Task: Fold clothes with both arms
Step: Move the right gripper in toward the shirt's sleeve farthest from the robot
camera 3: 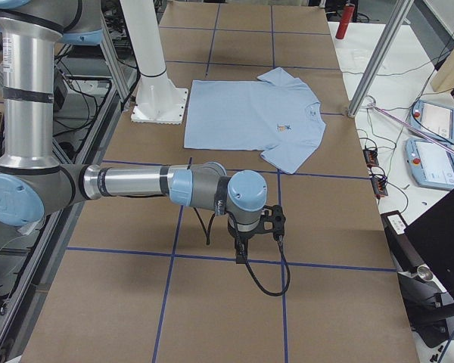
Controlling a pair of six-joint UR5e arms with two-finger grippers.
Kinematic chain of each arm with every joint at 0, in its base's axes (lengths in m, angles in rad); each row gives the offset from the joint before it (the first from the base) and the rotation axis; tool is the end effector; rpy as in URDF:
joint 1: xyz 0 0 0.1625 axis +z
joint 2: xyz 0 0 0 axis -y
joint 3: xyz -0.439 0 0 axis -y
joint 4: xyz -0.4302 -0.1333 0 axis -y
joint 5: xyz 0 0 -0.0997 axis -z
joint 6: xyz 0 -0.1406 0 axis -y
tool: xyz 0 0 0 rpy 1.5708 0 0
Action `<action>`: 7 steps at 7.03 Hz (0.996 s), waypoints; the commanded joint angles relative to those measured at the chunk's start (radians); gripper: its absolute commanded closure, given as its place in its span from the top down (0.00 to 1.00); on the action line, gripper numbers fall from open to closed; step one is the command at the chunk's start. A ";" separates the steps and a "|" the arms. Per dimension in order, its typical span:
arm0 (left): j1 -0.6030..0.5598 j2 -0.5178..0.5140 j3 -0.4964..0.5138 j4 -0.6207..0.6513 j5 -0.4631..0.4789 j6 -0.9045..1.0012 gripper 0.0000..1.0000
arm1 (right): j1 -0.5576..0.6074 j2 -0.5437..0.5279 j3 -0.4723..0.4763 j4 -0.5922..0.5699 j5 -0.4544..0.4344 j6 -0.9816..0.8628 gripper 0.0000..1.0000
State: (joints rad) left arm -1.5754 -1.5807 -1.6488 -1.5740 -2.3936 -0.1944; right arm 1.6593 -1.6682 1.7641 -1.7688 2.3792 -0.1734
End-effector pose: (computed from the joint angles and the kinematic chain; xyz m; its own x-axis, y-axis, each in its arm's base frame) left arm -0.0327 -0.5407 0.6499 0.6668 -0.1300 -0.7338 0.1360 0.9894 -0.0517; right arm 0.0735 -0.4702 0.6650 0.6864 -0.0385 0.7262 0.0310 0.9992 0.0237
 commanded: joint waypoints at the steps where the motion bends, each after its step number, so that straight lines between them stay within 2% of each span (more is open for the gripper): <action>1: 0.000 0.001 0.000 0.000 0.002 0.000 1.00 | 0.000 -0.001 0.005 0.000 0.002 0.002 1.00; 2: 0.000 -0.001 0.001 -0.017 0.002 0.001 1.00 | 0.000 0.001 0.006 0.000 0.005 0.009 1.00; 3: 0.000 -0.004 0.006 -0.085 0.002 0.000 1.00 | -0.001 0.016 0.012 0.002 0.014 0.014 1.00; 4: 0.008 -0.043 0.053 -0.153 0.028 -0.002 1.00 | -0.018 0.048 0.008 0.044 0.034 0.017 1.00; 5: 0.012 -0.124 0.094 -0.176 0.043 -0.002 1.00 | -0.047 0.083 -0.001 0.154 0.073 0.078 1.00; 6: 0.034 -0.155 0.093 -0.213 0.042 0.000 1.00 | -0.152 0.126 -0.017 0.284 0.061 0.100 1.00; 7: 0.101 -0.153 0.104 -0.313 0.042 -0.004 1.00 | -0.227 0.190 -0.076 0.345 0.052 0.233 1.00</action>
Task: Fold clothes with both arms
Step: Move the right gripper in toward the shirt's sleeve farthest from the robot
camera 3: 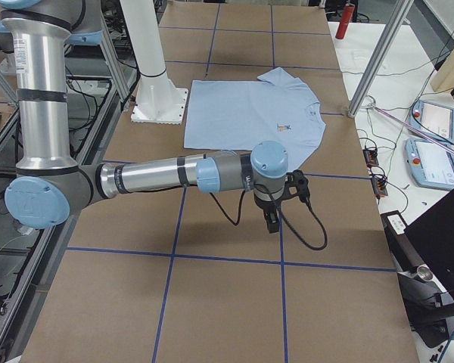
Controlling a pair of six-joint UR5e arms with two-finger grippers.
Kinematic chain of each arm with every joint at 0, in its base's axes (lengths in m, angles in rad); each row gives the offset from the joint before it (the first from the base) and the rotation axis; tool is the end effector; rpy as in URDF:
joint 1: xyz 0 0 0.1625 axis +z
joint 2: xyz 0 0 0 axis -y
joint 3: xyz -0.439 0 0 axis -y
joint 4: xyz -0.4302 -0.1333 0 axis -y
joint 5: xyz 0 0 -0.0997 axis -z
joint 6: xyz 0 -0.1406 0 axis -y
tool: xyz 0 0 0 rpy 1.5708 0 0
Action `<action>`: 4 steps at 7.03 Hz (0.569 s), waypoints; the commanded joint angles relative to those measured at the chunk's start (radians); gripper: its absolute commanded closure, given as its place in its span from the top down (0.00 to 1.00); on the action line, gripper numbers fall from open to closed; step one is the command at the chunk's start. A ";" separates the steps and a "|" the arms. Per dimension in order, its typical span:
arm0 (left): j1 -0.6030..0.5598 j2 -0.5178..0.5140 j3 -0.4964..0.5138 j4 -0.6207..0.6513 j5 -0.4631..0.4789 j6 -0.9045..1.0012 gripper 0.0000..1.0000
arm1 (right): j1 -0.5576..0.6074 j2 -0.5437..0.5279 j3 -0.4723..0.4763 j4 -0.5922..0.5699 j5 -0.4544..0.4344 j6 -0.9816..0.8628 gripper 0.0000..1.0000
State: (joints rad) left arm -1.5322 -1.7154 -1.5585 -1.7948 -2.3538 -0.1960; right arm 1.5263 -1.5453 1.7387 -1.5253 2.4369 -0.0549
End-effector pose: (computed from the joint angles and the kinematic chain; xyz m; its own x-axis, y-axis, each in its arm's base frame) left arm -0.0103 -0.6188 0.5988 0.6924 0.0856 -0.7164 0.1006 0.9718 0.2134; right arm 0.0016 -0.5524 0.5836 0.6358 -0.2619 0.7261 0.0782 0.9577 0.2769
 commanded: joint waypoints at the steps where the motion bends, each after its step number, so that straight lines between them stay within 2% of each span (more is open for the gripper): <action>1: 0.069 -0.007 0.014 -0.145 -0.005 -0.009 1.00 | -0.173 0.180 -0.120 0.126 -0.037 0.297 1.00; 2: 0.070 -0.016 0.018 -0.149 -0.005 -0.007 1.00 | -0.269 0.206 -0.139 0.222 -0.161 0.369 1.00; 3: 0.072 -0.029 0.021 -0.149 -0.008 -0.010 1.00 | -0.329 0.279 -0.228 0.341 -0.209 0.473 1.00; 4: 0.073 -0.056 0.015 -0.149 -0.013 -0.010 1.00 | -0.395 0.360 -0.351 0.494 -0.217 0.651 1.00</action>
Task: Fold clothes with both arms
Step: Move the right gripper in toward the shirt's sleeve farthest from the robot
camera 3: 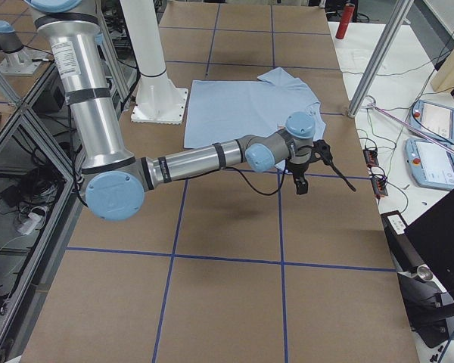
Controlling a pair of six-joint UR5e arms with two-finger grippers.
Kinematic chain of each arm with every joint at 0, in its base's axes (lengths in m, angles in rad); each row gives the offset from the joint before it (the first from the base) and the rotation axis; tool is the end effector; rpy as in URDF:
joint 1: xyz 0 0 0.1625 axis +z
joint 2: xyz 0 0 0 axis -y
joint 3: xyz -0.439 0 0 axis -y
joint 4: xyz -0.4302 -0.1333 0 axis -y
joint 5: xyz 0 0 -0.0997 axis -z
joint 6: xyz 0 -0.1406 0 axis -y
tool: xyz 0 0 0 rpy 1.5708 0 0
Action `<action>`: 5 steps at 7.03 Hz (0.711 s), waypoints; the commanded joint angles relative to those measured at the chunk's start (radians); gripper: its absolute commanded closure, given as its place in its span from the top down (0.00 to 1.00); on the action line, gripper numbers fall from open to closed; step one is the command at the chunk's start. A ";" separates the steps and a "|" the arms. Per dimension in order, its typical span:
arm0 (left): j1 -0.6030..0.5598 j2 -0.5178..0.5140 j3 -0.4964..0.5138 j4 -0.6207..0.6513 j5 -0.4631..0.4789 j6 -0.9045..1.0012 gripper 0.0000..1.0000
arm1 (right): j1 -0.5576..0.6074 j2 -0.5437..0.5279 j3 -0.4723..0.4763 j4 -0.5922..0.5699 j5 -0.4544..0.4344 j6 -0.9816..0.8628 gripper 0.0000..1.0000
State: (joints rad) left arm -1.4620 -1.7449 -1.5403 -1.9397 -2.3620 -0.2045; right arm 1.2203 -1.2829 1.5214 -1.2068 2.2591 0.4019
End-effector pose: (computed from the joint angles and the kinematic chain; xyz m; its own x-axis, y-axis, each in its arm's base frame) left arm 0.0361 -0.6370 0.5705 0.6664 0.2383 -0.7065 0.0416 0.9342 0.3543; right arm -0.1944 -0.6597 0.5148 0.6645 -0.2525 0.7034 0.0250 0.9482 0.3168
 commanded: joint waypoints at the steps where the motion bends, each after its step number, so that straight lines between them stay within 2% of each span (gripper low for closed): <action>1: 0.005 -0.027 -0.009 -0.004 -0.023 -0.003 1.00 | -0.150 0.153 -0.227 0.305 -0.089 0.312 1.00; 2: 0.006 -0.027 -0.008 -0.011 -0.039 0.000 1.00 | -0.218 0.166 -0.253 0.334 -0.167 0.324 1.00; 3: 0.006 -0.013 0.000 -0.092 -0.037 -0.004 1.00 | -0.250 0.165 -0.256 0.332 -0.205 0.324 1.00; 5: 0.006 -0.021 0.008 -0.113 -0.037 -0.044 1.00 | -0.272 0.165 -0.279 0.328 -0.202 0.325 1.00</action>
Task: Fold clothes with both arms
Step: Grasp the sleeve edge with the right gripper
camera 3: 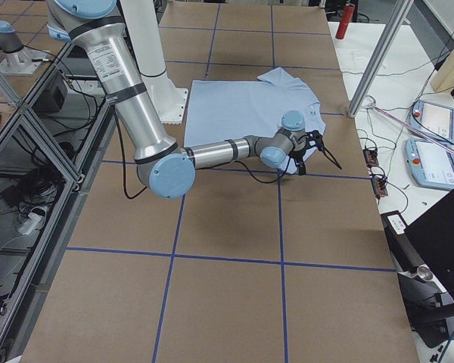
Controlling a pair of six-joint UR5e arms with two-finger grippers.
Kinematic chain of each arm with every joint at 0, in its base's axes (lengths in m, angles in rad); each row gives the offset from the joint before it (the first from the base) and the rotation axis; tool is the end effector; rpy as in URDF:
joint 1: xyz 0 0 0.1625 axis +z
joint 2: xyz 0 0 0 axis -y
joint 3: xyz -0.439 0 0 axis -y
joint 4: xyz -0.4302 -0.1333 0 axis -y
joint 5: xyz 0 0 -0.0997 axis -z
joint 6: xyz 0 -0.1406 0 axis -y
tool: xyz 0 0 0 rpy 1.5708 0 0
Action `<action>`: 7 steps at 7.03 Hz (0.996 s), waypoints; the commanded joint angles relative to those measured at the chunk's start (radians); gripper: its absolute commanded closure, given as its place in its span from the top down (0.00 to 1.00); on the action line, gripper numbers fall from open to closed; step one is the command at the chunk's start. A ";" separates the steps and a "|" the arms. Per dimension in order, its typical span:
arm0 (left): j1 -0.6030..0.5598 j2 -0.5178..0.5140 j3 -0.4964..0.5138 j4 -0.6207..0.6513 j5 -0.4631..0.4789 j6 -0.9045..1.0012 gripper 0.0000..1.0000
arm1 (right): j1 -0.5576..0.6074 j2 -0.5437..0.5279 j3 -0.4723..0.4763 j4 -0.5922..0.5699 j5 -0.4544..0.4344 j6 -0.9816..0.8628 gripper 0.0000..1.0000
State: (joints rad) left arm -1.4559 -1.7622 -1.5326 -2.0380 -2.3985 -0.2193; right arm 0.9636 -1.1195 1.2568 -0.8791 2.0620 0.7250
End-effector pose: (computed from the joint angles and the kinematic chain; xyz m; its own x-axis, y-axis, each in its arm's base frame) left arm 0.0444 -0.6443 0.5473 0.6284 0.3150 -0.7113 0.0445 0.8983 0.4371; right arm -0.3880 -0.6758 0.5089 0.6491 -0.2224 0.7274 -0.0601 0.9383 0.3405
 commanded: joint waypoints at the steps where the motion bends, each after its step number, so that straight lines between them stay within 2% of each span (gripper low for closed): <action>1: 0.002 -0.006 -0.007 -0.016 -0.001 -0.087 1.00 | -0.023 0.000 -0.014 -0.039 -0.002 0.002 1.00; 2: 0.002 -0.006 -0.006 -0.016 -0.001 -0.086 1.00 | -0.034 0.004 -0.014 -0.076 -0.003 0.002 1.00; 3: 0.002 -0.006 -0.001 -0.018 -0.001 -0.083 1.00 | -0.040 0.004 -0.014 -0.078 -0.003 0.005 0.94; 4: 0.002 -0.006 0.000 -0.018 -0.001 -0.081 1.00 | -0.040 0.015 -0.014 -0.089 -0.003 0.004 0.55; 5: 0.002 -0.006 0.003 -0.016 -0.001 -0.080 1.00 | -0.040 0.027 -0.013 -0.116 -0.002 0.002 0.24; 6: 0.002 -0.006 0.005 -0.019 -0.001 -0.080 1.00 | -0.040 0.039 -0.013 -0.142 -0.002 -0.004 0.00; 7: 0.002 -0.008 0.006 -0.019 -0.002 -0.078 1.00 | -0.040 0.043 -0.010 -0.146 -0.002 -0.003 0.00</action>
State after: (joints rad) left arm -1.4542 -1.7692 -1.5285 -2.0562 -2.3996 -0.2990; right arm 0.9237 -1.0851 1.2448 -1.0099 2.0600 0.7236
